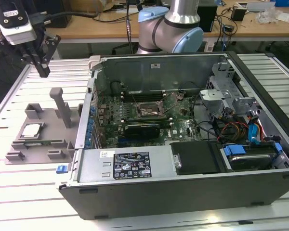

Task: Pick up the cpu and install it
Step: 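Reach for the cpu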

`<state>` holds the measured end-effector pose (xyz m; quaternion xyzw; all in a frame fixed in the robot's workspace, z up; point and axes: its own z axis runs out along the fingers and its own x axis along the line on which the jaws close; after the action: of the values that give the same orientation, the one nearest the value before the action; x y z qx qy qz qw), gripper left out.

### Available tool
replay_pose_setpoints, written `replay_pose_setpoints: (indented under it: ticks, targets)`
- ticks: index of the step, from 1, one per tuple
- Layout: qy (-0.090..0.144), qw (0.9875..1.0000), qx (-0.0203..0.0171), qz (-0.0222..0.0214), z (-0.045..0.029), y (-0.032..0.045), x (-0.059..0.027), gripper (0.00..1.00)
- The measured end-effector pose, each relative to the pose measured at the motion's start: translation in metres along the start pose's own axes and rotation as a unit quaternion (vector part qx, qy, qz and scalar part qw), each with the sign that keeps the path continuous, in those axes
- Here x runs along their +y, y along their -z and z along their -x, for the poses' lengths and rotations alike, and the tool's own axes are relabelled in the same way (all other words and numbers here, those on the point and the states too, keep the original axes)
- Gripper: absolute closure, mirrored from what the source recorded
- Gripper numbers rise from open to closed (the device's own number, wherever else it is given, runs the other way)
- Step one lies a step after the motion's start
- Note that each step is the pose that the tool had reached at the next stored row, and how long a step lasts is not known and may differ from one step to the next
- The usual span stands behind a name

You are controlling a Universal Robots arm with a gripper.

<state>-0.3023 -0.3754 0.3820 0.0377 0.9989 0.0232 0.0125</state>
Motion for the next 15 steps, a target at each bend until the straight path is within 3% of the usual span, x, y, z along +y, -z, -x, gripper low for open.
replay_pose_setpoints:
  ticks: [4, 9, 15]
  targets:
    - [0.000, 1.0000, 0.0000, 0.0000, -0.0151, -0.0021, -0.0011, 0.89]
    - [0.000, 1.0000, 0.0000, 0.0000, -0.0273, -0.0053, -0.0022, 0.89]
    - [0.000, 1.0000, 0.0000, 0.0000, -0.0415, -0.0162, -0.0038, 0.89]
